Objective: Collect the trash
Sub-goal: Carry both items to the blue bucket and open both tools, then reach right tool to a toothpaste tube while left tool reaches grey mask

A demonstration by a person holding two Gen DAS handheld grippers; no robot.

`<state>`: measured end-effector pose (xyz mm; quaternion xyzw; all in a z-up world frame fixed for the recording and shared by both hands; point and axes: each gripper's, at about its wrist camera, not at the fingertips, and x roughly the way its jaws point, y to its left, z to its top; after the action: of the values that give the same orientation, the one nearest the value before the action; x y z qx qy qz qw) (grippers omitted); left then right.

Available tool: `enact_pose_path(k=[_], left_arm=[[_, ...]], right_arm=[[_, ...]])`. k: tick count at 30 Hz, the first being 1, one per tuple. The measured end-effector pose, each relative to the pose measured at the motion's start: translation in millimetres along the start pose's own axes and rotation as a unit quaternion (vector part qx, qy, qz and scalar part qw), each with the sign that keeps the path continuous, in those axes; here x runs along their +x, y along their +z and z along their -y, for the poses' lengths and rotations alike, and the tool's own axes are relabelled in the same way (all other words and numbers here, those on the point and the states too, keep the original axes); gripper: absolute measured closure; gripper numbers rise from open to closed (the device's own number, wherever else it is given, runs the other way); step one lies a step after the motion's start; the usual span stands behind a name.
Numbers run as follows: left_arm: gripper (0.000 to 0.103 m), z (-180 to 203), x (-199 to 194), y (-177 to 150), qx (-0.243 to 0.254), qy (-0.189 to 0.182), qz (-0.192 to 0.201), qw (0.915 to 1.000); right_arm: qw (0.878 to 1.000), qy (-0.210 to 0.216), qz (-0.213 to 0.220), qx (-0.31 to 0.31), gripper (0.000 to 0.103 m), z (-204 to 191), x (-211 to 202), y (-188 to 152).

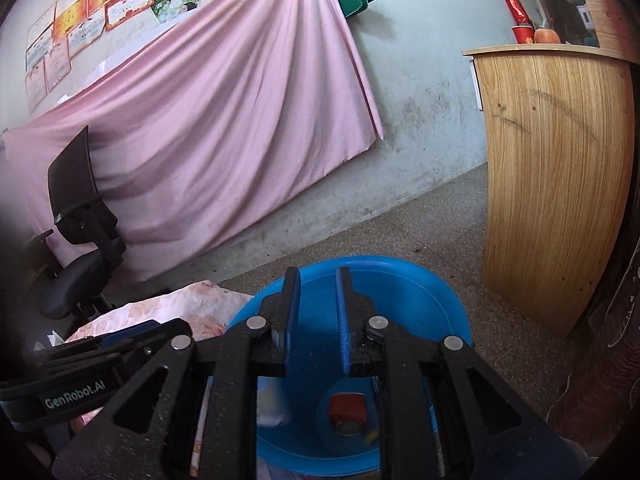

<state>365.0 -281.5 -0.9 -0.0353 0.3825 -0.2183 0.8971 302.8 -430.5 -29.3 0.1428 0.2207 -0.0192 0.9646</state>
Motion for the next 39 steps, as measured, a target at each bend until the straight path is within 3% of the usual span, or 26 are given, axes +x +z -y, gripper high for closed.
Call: enact_pose_path(k=[3, 8, 11, 14, 15, 16, 19, 27, 32, 39], left_arm=[[0.064, -8.3, -7.1, -1.5, -0.010, 0.008, 0.007, 0.9999], [0.043, -24.4, -30.9, -4.4, -0.027, 0.011, 0.046, 0.9985], [0.025, -35.8, -49.5, -7.8, -0.035, 0.018, 0.070, 0.9968], [0.016, -49.6, -78.1, -13.6, -0.043, 0.017, 0.113, 0.9926], [0.008, -53.3, -89.6, -16.6, -0.037, 0.026, 0.130, 0.9904], [0.003, -56.0, -98.3, -20.0, -0.035, 0.034, 0.146, 0.9881], [0.002, -65.5, -129.6, -32.8, -0.025, 0.050, 0.200, 0.9782], [0.002, -89.8, -195.3, -65.3, -0.001, 0.122, 0.275, 0.9536], [0.002, -103.5, -228.2, -81.3, 0.005, 0.162, 0.313, 0.9358], [0.002, -135.5, -266.8, -98.9, 0.011, 0.197, 0.338, 0.9201]], right_arm=[[1.000, 0.000, 0.000, -0.001, 0.054, -0.1, -0.3, -0.7], [1.000, 0.002, 0.007, -0.009, 0.040, -5.1, -3.4, -0.3], [1.000, 0.010, 0.020, -0.014, 0.027, -12.1, -10.6, -0.3], [0.998, 0.029, 0.055, -0.025, 0.006, -25.0, -30.5, 1.7], [0.997, 0.036, 0.068, -0.031, 0.000, -29.9, -37.4, 1.8], [0.995, 0.045, 0.083, -0.035, 0.000, -35.0, -44.8, 2.3], [0.990, 0.069, 0.116, -0.037, 0.000, -49.1, -63.5, 2.9], [0.976, 0.111, 0.182, -0.042, 0.000, -85.8, -99.6, 5.7], [0.966, 0.140, 0.209, -0.056, 0.000, -117.1, -112.6, 3.1], [0.953, 0.174, 0.230, -0.089, 0.000, -160.0, -121.4, -8.4]])
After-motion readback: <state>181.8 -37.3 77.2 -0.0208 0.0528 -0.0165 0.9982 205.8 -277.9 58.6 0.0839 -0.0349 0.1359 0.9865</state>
